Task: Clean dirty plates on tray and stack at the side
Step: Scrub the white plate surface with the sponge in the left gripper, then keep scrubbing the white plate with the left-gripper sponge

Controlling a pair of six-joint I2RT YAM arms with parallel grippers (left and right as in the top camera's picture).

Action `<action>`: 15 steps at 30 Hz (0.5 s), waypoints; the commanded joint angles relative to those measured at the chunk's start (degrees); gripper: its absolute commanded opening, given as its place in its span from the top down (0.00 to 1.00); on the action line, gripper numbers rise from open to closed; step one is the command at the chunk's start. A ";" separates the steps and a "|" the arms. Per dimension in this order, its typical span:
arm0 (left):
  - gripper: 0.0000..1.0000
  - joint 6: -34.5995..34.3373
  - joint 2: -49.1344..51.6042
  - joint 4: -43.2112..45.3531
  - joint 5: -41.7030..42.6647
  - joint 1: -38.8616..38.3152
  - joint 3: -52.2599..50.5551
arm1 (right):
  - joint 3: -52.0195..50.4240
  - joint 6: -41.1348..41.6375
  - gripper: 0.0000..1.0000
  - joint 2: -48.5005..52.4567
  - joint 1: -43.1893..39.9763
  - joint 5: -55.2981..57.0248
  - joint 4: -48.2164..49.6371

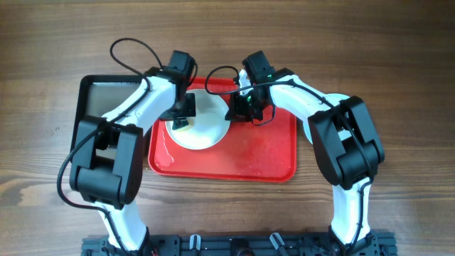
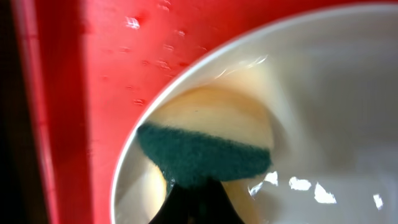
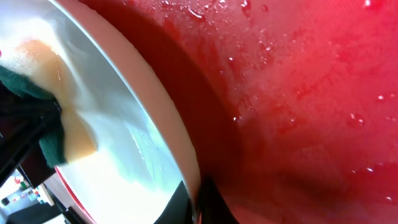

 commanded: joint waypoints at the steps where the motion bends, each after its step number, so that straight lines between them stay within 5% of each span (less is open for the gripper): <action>1: 0.96 14.51 1.57 -1.33 32.81 0.24 -1.81 | -0.70 0.33 0.96 2.14 -0.81 2.36 -0.22; 4: 0.96 19.02 1.57 -1.05 43.39 0.24 -1.81 | -0.70 0.33 0.96 2.14 -0.81 2.36 -0.22; 9: 0.96 17.92 1.57 3.48 41.24 0.24 -1.81 | -0.70 0.33 0.96 2.14 -0.81 2.36 -0.24; 15: 0.96 5.25 1.57 12.57 18.64 0.24 -1.81 | -0.70 0.28 0.96 2.14 -0.81 2.36 -0.26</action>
